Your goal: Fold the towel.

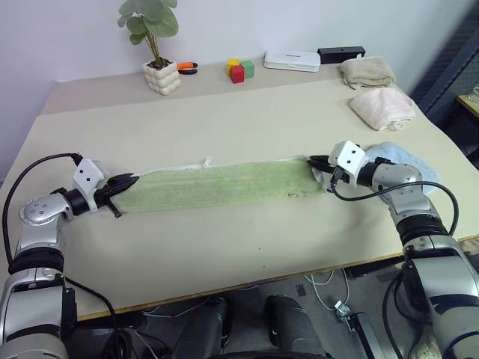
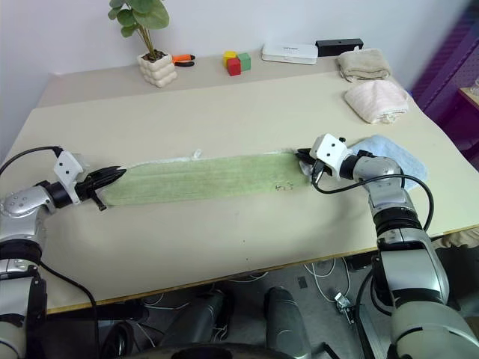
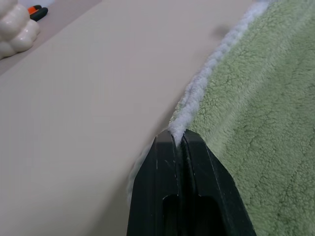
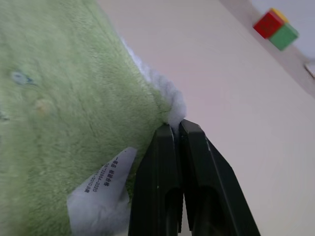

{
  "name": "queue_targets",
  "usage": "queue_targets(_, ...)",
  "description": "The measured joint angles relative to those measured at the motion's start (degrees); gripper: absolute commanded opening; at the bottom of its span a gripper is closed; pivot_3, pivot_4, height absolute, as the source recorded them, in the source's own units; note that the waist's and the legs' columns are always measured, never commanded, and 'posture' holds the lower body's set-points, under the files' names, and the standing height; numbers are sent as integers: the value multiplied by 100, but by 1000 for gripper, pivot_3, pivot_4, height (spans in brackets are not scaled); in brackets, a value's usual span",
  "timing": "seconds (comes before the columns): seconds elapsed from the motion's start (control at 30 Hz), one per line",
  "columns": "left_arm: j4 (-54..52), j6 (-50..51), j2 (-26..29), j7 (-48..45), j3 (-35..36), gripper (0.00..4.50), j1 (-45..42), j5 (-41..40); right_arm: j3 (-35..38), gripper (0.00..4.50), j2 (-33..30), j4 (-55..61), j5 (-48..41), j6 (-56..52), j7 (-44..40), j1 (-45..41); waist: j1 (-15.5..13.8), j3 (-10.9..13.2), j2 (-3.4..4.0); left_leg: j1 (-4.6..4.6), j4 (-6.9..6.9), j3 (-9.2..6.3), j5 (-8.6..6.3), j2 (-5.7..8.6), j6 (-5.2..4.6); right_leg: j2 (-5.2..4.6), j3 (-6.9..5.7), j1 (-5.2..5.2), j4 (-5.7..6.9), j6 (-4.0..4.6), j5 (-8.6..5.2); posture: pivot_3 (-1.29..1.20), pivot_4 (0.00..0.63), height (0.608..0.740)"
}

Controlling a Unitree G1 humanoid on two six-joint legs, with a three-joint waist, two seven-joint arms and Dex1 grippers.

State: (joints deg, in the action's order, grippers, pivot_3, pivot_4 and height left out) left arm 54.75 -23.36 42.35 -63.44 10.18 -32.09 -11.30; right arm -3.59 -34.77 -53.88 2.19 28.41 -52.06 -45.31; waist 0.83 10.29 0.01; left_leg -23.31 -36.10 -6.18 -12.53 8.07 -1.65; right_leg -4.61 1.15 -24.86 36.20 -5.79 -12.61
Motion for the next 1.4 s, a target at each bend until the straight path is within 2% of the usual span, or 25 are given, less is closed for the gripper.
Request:
queue_targets(0.1,87,159,-23,-53,-10,0,-24,1,-18,38,46,-62,5,-78,-24,-24,-1,0,0,0,0,0,0,0,0,0,0,1,-1,0,0,0,150,740)
queue_targets(0.13,110,196,-23,-109,-14,0,-25,-1,-17,296,73,-80,-29,-161,-92,-24,1,0,0,0,-1,0,0,0,-1,0,0,1,0,0,0,0,150,740)
queue_targets(0.2,144,292,-22,-264,-36,648,-21,1,-17,910,118,-152,-92,-386,-266,-23,3,0,0,0,-2,0,1,0,-1,0,0,1,1,0,0,0,150,740)
queue_targets(0.23,143,327,-22,-343,-39,1018,-13,1,-17,1435,118,-166,-109,-475,-325,-21,2,0,0,0,-2,0,1,0,-1,0,0,1,1,0,0,0,150,740)
queue_targets(0.3,140,440,-22,-471,-40,1909,-9,-2,-17,2353,118,-164,-121,-559,-367,-21,4,0,0,0,-2,0,0,0,-1,0,0,1,1,0,0,0,150,740)
queue_targets(0.43,139,440,-22,-352,-24,3967,-9,-3,-16,4362,118,-160,-120,-572,-313,-21,7,0,0,0,-1,0,0,0,0,0,1,0,1,0,0,0,150,740)
queue_targets(0.47,139,438,-22,-293,-15,4416,-12,-8,-15,4500,118,-160,-119,-571,-264,-21,7,0,0,0,-1,0,0,0,0,0,1,-1,1,0,0,0,150,740)
queue_targets(0.5,139,437,-22,-236,9,4469,-20,-16,-12,4500,117,-160,-117,-563,-208,-20,6,0,0,0,-1,0,0,0,0,0,1,0,1,0,0,0,150,740)
queue_targets(0.73,343,139,58,698,250,4469,-345,-14,58,4500,99,-121,-133,-618,187,-20,-2,0,-1,-1,-2,-1,1,0,1,-1,1,-1,1,0,0,0,150,740)
queue_targets(0.77,349,163,109,749,297,4237,-383,-47,155,4500,116,-13,-271,-764,123,-9,0,0,-1,-1,0,-1,1,0,1,-1,1,-1,1,0,0,0,150,740)
queue_targets(0.8,341,190,154,757,362,3921,-394,-73,255,4261,128,121,-431,-912,51,-6,6,0,0,-1,0,-1,1,0,1,-1,2,-2,1,0,0,0,150,740)
queue_targets(0.87,262,403,168,671,491,3207,-392,-245,494,3724,127,515,-798,-1281,-81,32,16,0,0,-2,1,-1,0,0,0,-1,2,-2,1,0,0,0,150,740)
queue_targets(0.97,-58,688,156,601,627,1687,-255,-468,743,2235,131,1158,-1119,-1798,31,172,12,0,-1,-2,1,-2,0,0,0,-1,2,-2,1,0,0,0,150,740)
queue_targets(1.07,-805,1118,-35,784,885,208,-114,-832,1099,703,474,2177,-1485,-2597,659,482,-4,0,-1,-3,-2,-4,1,-1,1,-1,3,-4,6,0,0,0,150,740)
queue_targets(1.1,-1013,1246,-111,875,903,0,-109,-910,1095,187,568,2373,-1499,-2730,776,505,-8,0,-1,-3,-5,-4,1,0,1,-1,3,-3,9,0,0,0,150,740)
queue_targets(1.2,-2314,1963,-856,1518,934,0,39,-1258,1037,83,1214,3197,-1470,-3120,1507,719,-27,-5,-3,-2,-9,-5,1,1,1,-2,3,2,10,-1,1,0,150,740)
queue_targets(1.33,-3481,2632,-1808,2169,672,0,420,-1450,903,83,2040,3607,-1368,-3598,2459,1096,-13,-10,-7,-3,-5,-3,5,2,7,-2,7,-2,9,-2,2,0,150,740)
queue_targets(1.4,-3743,3008,-2241,2346,494,0,589,-1620,821,83,2451,3604,-1364,-3837,2848,1286,-8,-10,-7,-6,-6,-3,8,2,10,0,8,-8,12,-2,2,0,150,740)
